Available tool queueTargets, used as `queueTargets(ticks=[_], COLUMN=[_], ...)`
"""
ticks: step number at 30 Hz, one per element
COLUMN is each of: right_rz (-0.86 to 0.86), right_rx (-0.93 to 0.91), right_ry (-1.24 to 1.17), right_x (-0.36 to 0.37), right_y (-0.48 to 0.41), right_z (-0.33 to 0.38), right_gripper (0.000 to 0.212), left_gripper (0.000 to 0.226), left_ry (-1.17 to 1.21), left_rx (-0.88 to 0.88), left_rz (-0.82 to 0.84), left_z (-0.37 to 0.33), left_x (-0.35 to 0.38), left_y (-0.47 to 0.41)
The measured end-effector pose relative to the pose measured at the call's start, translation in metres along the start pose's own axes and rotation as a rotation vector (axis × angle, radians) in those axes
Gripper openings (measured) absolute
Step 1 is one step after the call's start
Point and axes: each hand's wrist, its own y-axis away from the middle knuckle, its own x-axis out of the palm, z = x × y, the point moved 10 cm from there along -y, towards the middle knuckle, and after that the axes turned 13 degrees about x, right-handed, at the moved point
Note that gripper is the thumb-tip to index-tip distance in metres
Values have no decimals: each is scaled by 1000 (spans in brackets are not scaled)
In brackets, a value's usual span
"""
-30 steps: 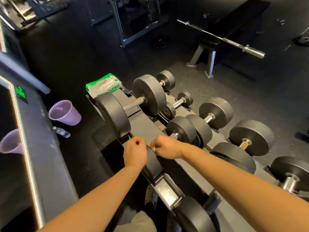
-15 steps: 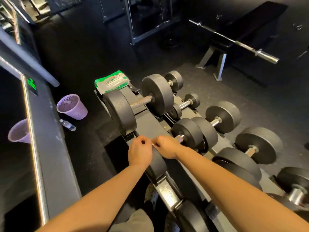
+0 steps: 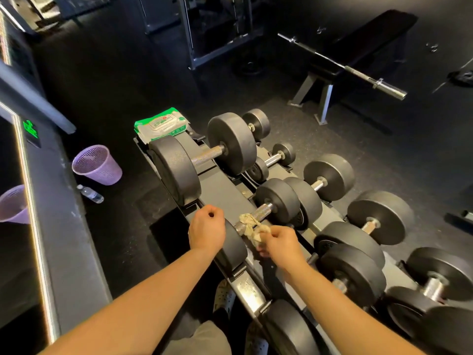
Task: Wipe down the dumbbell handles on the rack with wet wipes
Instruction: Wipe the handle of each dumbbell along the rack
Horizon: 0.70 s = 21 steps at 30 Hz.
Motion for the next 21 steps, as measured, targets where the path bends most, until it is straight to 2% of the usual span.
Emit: queueTargets(ticks=[2,3,5,9,14,16,18,20,21], right_rz=[98,116,106,33,115,129,5,-146,-136], right_rx=[284,324,248,75,24,-95,-317,-603,-708], right_ry=[-272,-299,-211,-26,342,273,299,575,730], right_x=[18,27,40,44,35,25,6,2,12], right_y=[2,4,5,1,0,7,15,27,32], right_z=[-25,-27,-21,-8,14,46,86,121,130], right_gripper=[14,13,11,42,32,24,23,24,25], left_gripper=[28,28,27,28,28,28,28,28,29], left_ry=[-7,-8,-17,-51,-46,-34,-19,-28,-41], left_rx=[-5,-7,-5,1,8,12,7,4,8], left_rz=[-2,-3,-8,-27,-15,-8,-5,-11,-15], left_z=[0,0,1,0,1,1,1,2,1], left_x=[-1,-1,-1,-1,0,0,1,0,0], left_y=[0,0,1,0,-1,-2,-1,-1,-1])
